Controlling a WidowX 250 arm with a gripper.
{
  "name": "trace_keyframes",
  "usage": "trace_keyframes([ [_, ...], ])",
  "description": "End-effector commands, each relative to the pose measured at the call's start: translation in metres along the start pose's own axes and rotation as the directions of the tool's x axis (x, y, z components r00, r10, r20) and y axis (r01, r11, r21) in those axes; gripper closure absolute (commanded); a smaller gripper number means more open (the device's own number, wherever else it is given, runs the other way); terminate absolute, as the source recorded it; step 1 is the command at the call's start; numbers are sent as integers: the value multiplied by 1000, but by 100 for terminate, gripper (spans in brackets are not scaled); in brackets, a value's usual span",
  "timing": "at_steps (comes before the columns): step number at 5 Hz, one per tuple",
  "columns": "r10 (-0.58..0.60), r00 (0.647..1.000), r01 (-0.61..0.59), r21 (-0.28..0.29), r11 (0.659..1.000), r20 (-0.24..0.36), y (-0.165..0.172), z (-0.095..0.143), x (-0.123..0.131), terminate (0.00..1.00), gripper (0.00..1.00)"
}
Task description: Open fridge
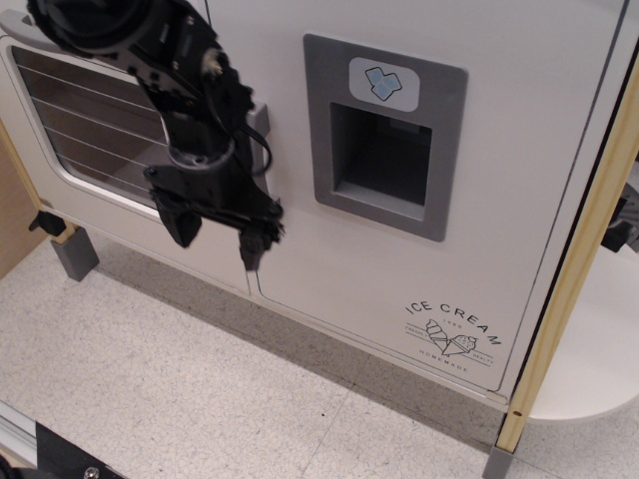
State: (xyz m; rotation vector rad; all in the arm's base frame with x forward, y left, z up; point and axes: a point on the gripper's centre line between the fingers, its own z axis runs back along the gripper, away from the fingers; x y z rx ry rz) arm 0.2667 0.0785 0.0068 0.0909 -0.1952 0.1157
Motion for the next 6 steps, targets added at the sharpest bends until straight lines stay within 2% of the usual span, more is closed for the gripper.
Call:
trace_keyframes([
  [1, -3, 995, 5, -19, 1000, 101, 21, 0, 40, 0, 0],
  [2, 6, 989, 0, -38, 999, 151, 19, -3, 50, 0, 0],
  [3, -12, 982, 17, -27, 1000, 188, 17, -2, 59, 0, 0],
  [5, -55, 971, 60, -13, 998, 231, 11, 0, 68, 0, 0],
  [6, -81, 967, 91, -31, 995, 240, 7, 1, 70, 0, 100],
])
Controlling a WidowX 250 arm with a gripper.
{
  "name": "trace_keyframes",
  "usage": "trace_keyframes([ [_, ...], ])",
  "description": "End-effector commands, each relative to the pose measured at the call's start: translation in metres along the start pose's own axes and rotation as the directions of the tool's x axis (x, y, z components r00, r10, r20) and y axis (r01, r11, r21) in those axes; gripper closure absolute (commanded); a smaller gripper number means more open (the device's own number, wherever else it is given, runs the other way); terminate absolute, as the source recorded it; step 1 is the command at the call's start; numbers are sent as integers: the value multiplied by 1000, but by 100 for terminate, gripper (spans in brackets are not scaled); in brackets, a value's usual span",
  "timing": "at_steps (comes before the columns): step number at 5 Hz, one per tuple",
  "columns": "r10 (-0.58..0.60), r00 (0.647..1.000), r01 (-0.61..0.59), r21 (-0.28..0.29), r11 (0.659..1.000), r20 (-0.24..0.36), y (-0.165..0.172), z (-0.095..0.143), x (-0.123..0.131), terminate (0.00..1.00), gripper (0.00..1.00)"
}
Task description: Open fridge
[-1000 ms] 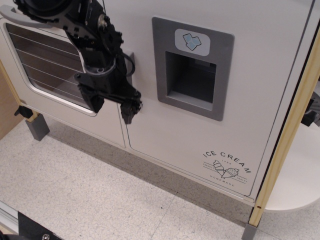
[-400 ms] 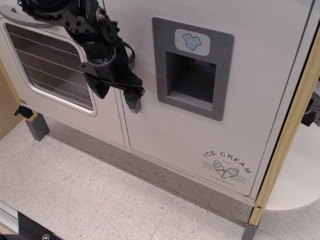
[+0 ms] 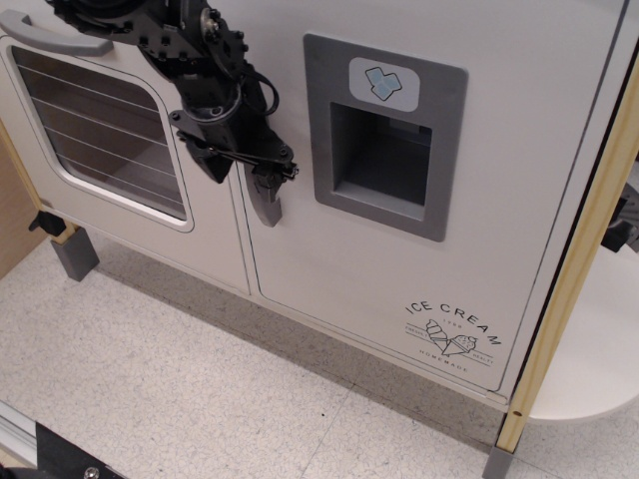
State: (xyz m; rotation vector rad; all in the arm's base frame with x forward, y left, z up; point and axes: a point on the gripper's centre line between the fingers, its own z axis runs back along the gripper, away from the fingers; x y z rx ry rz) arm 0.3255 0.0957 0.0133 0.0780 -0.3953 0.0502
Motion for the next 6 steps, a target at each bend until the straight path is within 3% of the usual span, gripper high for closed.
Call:
trace_keyframes([
  [1, -28, 998, 30, -25, 999, 56, -4, 6, 13, 0, 100],
  [3, -59, 996, 60, -17, 998, 72, -6, 11, 2, 0, 100],
  [5, -97, 994, 100, -74, 992, 55, -13, 33, -33, 0, 100],
  [6, -85, 996, 83, -114, 990, -7, -18, 44, -49, 0, 0],
])
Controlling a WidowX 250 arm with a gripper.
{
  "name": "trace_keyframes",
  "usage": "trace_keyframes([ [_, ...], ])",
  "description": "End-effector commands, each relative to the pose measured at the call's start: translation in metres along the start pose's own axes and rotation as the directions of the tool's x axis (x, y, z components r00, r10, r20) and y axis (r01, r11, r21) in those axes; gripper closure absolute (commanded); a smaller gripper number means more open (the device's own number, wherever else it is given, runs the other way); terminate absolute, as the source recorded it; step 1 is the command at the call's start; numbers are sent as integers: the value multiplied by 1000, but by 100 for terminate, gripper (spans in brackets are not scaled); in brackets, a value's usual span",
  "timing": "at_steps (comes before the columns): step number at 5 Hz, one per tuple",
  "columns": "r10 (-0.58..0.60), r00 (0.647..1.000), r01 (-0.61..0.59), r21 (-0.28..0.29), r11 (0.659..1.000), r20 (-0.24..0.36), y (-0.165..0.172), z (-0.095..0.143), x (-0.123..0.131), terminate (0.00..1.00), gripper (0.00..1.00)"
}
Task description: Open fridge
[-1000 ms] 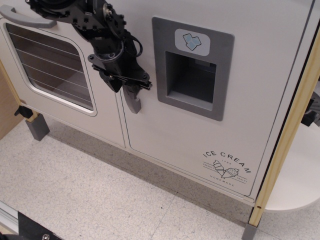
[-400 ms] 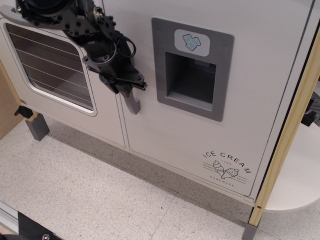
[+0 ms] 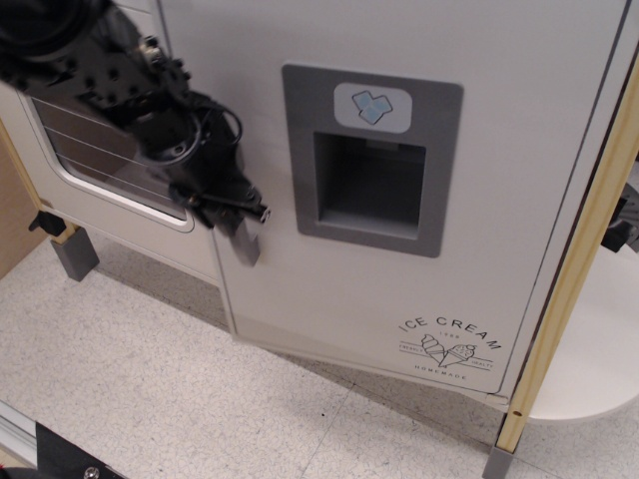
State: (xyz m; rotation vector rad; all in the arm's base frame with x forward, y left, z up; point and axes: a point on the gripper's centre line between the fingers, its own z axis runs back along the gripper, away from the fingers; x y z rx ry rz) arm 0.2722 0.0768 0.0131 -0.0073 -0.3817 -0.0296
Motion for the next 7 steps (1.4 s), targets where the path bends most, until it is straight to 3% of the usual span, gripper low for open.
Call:
trace_keyframes([
  [1, -15, 998, 14, -19, 1000, -54, -7, 35, -23, 0, 0],
  [2, 44, 986, -48, -22, 999, -159, 11, 40, -46, 0, 0],
  [3, 149, 974, -143, 46, 989, -172, 43, 42, -61, 0, 0],
  [4, 333, 931, -325, 75, 943, -153, 67, 40, -56, 0, 0],
  [5, 534, 835, -527, 87, 846, -136, 86, 38, -50, 0, 0],
  [7, 845, 531, -830, 162, 534, -70, 99, 49, -21, 0, 0],
])
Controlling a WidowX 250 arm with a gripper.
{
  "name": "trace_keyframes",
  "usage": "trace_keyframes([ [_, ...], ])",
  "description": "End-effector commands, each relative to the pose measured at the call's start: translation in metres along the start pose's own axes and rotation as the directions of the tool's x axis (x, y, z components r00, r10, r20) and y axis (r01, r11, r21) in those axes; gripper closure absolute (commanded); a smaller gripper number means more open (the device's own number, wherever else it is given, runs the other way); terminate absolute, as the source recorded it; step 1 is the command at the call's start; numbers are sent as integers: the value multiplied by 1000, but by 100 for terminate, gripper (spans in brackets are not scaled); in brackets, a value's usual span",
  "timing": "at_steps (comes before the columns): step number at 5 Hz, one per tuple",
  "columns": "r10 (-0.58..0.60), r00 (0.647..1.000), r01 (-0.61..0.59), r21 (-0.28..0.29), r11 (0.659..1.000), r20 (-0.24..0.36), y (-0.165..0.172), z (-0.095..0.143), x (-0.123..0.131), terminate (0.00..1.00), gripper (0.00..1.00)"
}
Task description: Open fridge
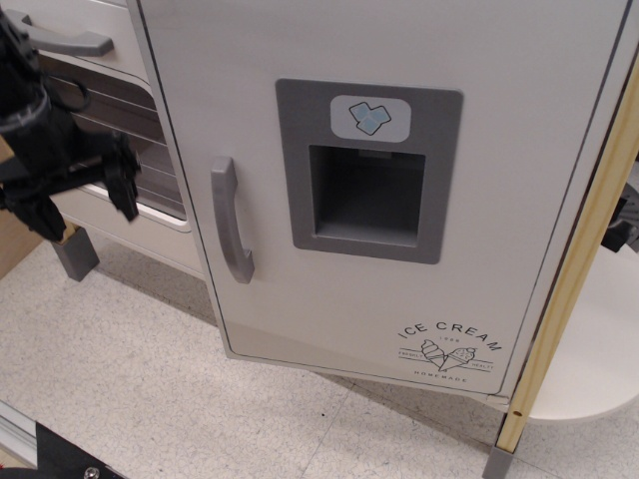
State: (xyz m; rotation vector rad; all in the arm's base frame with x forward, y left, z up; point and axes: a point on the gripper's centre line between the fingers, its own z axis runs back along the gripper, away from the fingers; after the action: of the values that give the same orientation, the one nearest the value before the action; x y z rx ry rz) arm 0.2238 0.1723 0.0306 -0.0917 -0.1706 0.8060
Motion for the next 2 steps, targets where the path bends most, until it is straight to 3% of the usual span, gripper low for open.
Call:
trace_keyframes([
  [1, 256, 965, -258, 32, 966, 52, -27, 11, 23, 0, 0],
  [2, 389, 918, -394, 55, 917, 80, -30, 14, 36, 0, 0],
])
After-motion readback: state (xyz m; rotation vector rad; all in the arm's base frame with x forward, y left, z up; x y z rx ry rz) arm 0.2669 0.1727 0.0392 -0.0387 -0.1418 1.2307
